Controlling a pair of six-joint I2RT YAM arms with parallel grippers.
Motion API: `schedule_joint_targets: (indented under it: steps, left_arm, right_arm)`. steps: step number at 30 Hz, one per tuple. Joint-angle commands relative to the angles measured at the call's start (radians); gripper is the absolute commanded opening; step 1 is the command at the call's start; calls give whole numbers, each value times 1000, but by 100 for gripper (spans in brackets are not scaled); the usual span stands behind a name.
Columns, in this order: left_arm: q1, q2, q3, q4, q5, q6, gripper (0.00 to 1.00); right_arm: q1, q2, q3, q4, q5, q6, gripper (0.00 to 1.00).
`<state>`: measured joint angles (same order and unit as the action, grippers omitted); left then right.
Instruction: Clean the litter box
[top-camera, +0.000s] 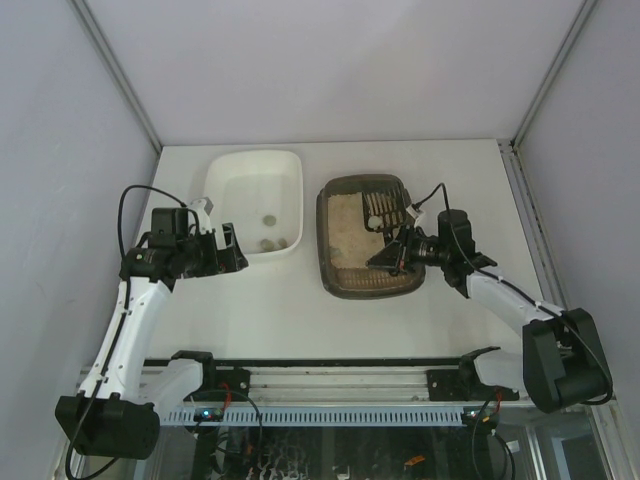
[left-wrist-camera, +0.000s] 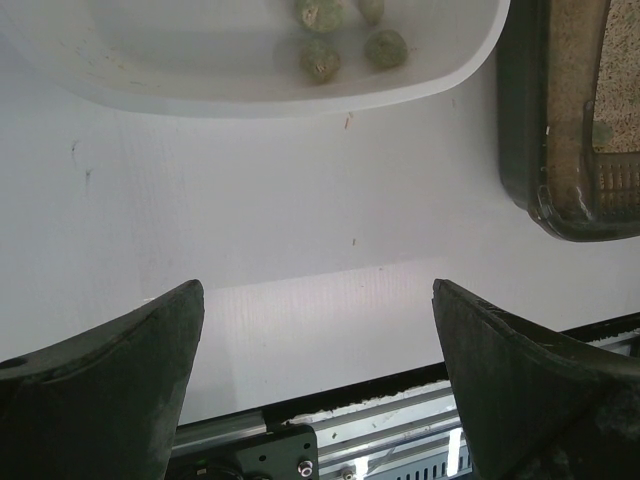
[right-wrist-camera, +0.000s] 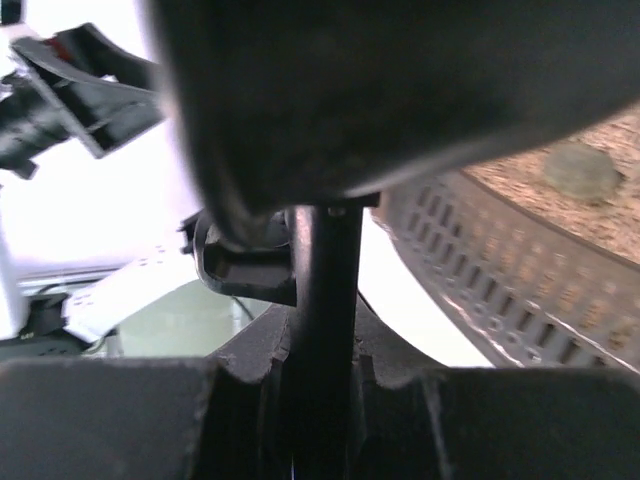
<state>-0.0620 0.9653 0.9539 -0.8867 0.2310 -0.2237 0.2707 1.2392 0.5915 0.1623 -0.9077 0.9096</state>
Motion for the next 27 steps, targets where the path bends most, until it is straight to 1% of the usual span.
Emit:
schedule_joint_targets:
  steps: [1,5,8,9,10,11,13,14,15,16,18,20,22,24,27]
  left_arm:
    - [7,-23,-7,6,-2,23,100]
    - [7,-30,-7,7,-4,27,100]
    - [7,-37,-6,8,-10,30,100]
    - [8,-37,-6,9,-9,29,100]
    - [9,-36,-7,9,-10,30,100]
    - [9,-36,-6,10,-9,30,100]
    - [9,-37,-7,13,-10,31,100]
    - [10,-37,-8,16,-10,32,100]
    - [10,-39,-8,19,-11,34,100]
    - [10,-38,-9,21,-12,32,100]
    - [13,-39,-10,22,-13,34,100]
    - [14,-38,-8,20,-15,34,100]
    - [16,-40,-8,18,-14,36,100]
    - [16,-42,-7,19,-15,40,100]
    - [17,-41,-8,21,-15,42,100]
  right_arm:
    - [10,-22,8,-158,91,-225,0]
    - [41,-31,-18,-57,48,-169,0]
    - [77,-59,-18,-51,77,-170,0]
    - [76,-59,-23,-25,54,-140,0]
    - [66,-46,-63,81,-2,-60,0]
    - [53,-14,-128,285,-72,86,0]
    - [29,90,-243,921,-134,476,0]
    - [16,159,-266,1179,-144,622,0]
    - [5,210,-262,1323,-150,707,0]
    - [5,218,-260,1340,-161,693,0]
    - [5,186,-285,1323,-144,582,0]
    - [6,151,-285,1195,-148,456,0]
    - [8,124,-290,1122,-148,356,0]
    - [7,122,-292,1108,-155,324,0]
    - [-5,158,-305,1217,-151,370,0]
